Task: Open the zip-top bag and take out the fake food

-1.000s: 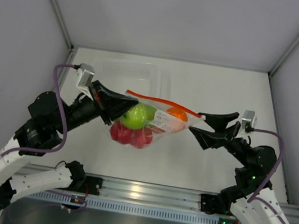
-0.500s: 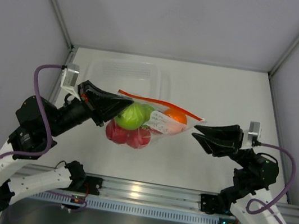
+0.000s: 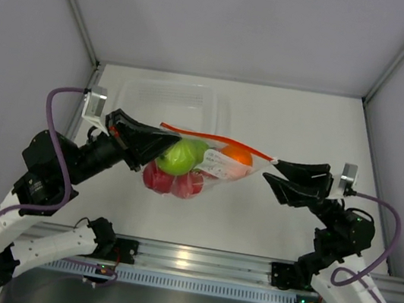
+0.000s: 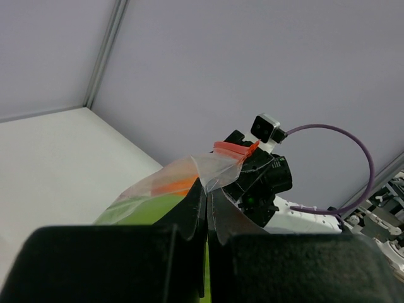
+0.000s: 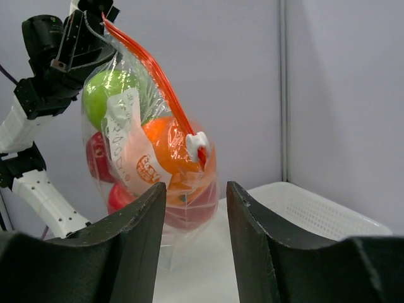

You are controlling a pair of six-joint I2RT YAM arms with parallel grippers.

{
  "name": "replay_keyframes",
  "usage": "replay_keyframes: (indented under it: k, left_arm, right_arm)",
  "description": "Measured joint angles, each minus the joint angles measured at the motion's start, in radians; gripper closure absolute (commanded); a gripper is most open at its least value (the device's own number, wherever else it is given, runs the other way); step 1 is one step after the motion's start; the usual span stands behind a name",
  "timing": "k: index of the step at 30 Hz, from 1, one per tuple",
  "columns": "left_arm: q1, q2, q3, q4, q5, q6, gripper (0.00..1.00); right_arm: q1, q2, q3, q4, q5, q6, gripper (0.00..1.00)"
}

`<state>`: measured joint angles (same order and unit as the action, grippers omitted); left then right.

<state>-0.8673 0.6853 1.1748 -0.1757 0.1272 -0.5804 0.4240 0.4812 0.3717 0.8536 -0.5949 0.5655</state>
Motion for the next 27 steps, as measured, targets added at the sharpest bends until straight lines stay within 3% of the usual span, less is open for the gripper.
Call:
replay_keyframes:
  k: [8,17,23,27]
  left_arm:
    - [0.000,0.000,-0.001,0.025,0.025,-0.025,1.00]
    - [0.000,0.014,-0.012,0.057,0.042,-0.052,1.00]
    - [0.000,0.018,-0.021,0.060,0.042,-0.064,1.00]
    - [0.000,0.017,-0.024,0.064,0.037,-0.071,1.00]
  right_arm:
    - [-0.001,0.082,0.000,0.070,-0.014,0.029,0.60]
    - [-0.002,0.134,0.000,0.274,-0.090,0.125,0.56]
    - [-0.002,0.135,0.000,0.360,-0.120,0.163,0.68]
    - [-0.002,0.135,0.000,0.388,-0.129,0.179,0.67]
